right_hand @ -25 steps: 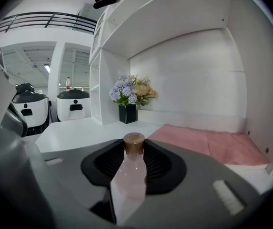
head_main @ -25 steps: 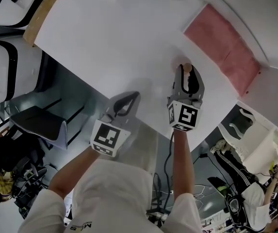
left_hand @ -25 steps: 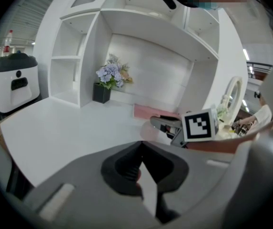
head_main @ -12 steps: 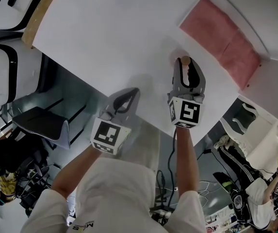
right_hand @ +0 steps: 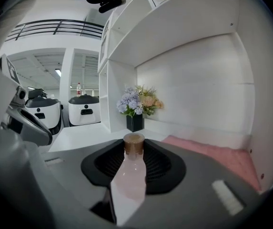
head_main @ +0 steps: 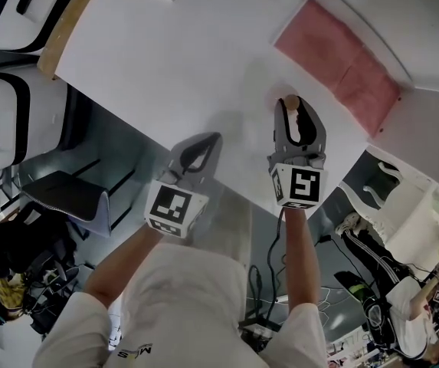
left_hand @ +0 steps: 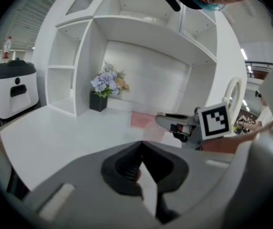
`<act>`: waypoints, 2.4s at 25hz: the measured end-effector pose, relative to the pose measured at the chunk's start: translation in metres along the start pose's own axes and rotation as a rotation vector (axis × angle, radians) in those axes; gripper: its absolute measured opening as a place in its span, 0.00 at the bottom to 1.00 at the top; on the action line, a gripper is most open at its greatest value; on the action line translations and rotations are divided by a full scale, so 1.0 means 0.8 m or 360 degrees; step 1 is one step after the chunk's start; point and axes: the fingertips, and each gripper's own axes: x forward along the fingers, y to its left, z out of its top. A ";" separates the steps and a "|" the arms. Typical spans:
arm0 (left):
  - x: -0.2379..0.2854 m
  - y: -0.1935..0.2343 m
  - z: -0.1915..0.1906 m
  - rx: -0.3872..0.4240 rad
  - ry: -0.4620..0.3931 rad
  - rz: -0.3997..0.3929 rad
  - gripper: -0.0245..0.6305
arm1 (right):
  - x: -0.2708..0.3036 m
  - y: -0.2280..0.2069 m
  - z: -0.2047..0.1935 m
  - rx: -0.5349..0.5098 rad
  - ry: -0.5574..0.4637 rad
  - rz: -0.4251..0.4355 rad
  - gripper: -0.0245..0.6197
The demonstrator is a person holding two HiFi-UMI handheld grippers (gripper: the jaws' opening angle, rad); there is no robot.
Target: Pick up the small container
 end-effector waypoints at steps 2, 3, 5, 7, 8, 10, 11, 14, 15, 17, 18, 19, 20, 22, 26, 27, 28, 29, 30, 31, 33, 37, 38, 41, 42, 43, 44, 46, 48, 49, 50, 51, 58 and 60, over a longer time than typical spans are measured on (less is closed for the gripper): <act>-0.004 -0.004 0.011 0.0004 -0.0015 -0.0006 0.04 | -0.012 -0.001 0.013 -0.0008 -0.0018 0.0008 0.23; -0.007 -0.006 0.016 0.0009 -0.0023 -0.0011 0.04 | -0.018 -0.001 0.018 -0.0018 -0.0020 0.0016 0.23; -0.013 -0.009 0.026 0.0019 -0.0041 -0.0020 0.04 | -0.032 -0.001 0.027 -0.0022 -0.0010 0.0023 0.23; -0.019 -0.010 0.037 0.0026 -0.0061 -0.0026 0.04 | -0.045 -0.001 0.038 -0.0014 -0.0001 0.0022 0.23; -0.022 -0.010 0.042 0.0030 -0.0070 -0.0028 0.04 | -0.052 -0.001 0.044 -0.0017 -0.0002 0.0024 0.23; -0.029 -0.013 0.054 0.0042 -0.0089 -0.0029 0.04 | -0.067 0.000 0.057 -0.0026 -0.0011 0.0029 0.23; -0.032 -0.014 0.059 0.0049 -0.0098 -0.0031 0.04 | -0.075 0.000 0.064 -0.0029 -0.0015 0.0028 0.23; -0.043 -0.021 0.076 0.0066 -0.0125 -0.0038 0.04 | -0.101 0.000 0.084 -0.0036 -0.0020 0.0023 0.23; -0.046 -0.025 0.082 0.0070 -0.0134 -0.0041 0.04 | -0.110 0.000 0.090 -0.0037 -0.0022 0.0024 0.23; -0.052 -0.032 0.092 0.0082 -0.0151 -0.0046 0.04 | -0.128 -0.001 0.101 -0.0042 -0.0028 0.0024 0.23; -0.055 -0.035 0.097 0.0089 -0.0159 -0.0050 0.04 | -0.136 -0.001 0.106 -0.0046 -0.0031 0.0021 0.23; -0.058 -0.038 0.102 0.0095 -0.0169 -0.0054 0.04 | -0.143 -0.002 0.111 -0.0051 -0.0033 0.0017 0.23; -0.062 -0.040 0.107 0.0100 -0.0179 -0.0058 0.04 | -0.150 -0.001 0.117 -0.0054 -0.0036 0.0012 0.23; -0.070 -0.045 0.116 0.0107 -0.0196 -0.0067 0.04 | -0.164 0.000 0.128 -0.0056 -0.0043 0.0008 0.23; -0.086 -0.054 0.133 0.0119 -0.0233 -0.0085 0.04 | -0.192 0.002 0.153 -0.0063 -0.0072 -0.0003 0.23; -0.090 -0.057 0.137 0.0124 -0.0242 -0.0089 0.04 | -0.199 0.001 0.159 -0.0060 -0.0078 -0.0006 0.23; -0.095 -0.060 0.142 0.0131 -0.0251 -0.0094 0.04 | -0.206 0.001 0.165 -0.0057 -0.0083 -0.0010 0.23; -0.099 -0.063 0.146 0.0139 -0.0261 -0.0099 0.04 | -0.213 0.000 0.170 -0.0057 -0.0087 -0.0014 0.23; -0.104 -0.066 0.152 0.0151 -0.0272 -0.0104 0.04 | -0.220 0.000 0.176 -0.0060 -0.0091 -0.0019 0.23; -0.110 -0.070 0.158 0.0167 -0.0285 -0.0111 0.04 | -0.227 0.001 0.181 -0.0064 -0.0096 -0.0025 0.23; -0.122 -0.075 0.169 0.0206 -0.0306 -0.0130 0.04 | -0.240 0.004 0.192 -0.0073 -0.0106 -0.0035 0.23; -0.141 -0.089 0.181 0.0287 -0.0330 -0.0163 0.04 | -0.266 0.007 0.209 -0.0088 -0.0125 -0.0056 0.23; -0.144 -0.092 0.184 0.0299 -0.0333 -0.0172 0.04 | -0.272 0.006 0.212 -0.0086 -0.0132 -0.0064 0.23; -0.157 -0.099 0.192 0.0312 -0.0349 -0.0199 0.04 | -0.290 0.007 0.222 -0.0074 -0.0148 -0.0093 0.23; -0.163 -0.101 0.195 0.0314 -0.0360 -0.0207 0.04 | -0.295 0.009 0.227 -0.0071 -0.0155 -0.0101 0.23; -0.169 -0.102 0.199 0.0322 -0.0369 -0.0212 0.04 | -0.300 0.011 0.231 -0.0069 -0.0162 -0.0106 0.23; -0.174 -0.103 0.203 0.0332 -0.0378 -0.0215 0.04 | -0.304 0.014 0.235 -0.0066 -0.0169 -0.0108 0.23; -0.185 -0.106 0.212 0.0343 -0.0401 -0.0216 0.04 | -0.312 0.018 0.241 -0.0062 -0.0182 -0.0111 0.23; -0.194 -0.111 0.218 0.0342 -0.0428 -0.0214 0.04 | -0.322 0.023 0.245 -0.0063 -0.0194 -0.0118 0.23; -0.198 -0.113 0.220 0.0334 -0.0440 -0.0215 0.04 | -0.328 0.026 0.247 -0.0064 -0.0199 -0.0123 0.23; -0.201 -0.116 0.221 0.0326 -0.0446 -0.0218 0.04 | -0.332 0.029 0.248 -0.0063 -0.0204 -0.0127 0.23; -0.204 -0.117 0.222 0.0318 -0.0450 -0.0223 0.04 | -0.335 0.031 0.249 -0.0064 -0.0207 -0.0129 0.23; -0.205 -0.117 0.224 0.0315 -0.0456 -0.0239 0.04 | -0.338 0.045 0.249 -0.0080 -0.0191 -0.0112 0.23; -0.204 -0.117 0.224 0.0320 -0.0455 -0.0240 0.04 | -0.338 0.048 0.248 -0.0083 -0.0182 -0.0108 0.23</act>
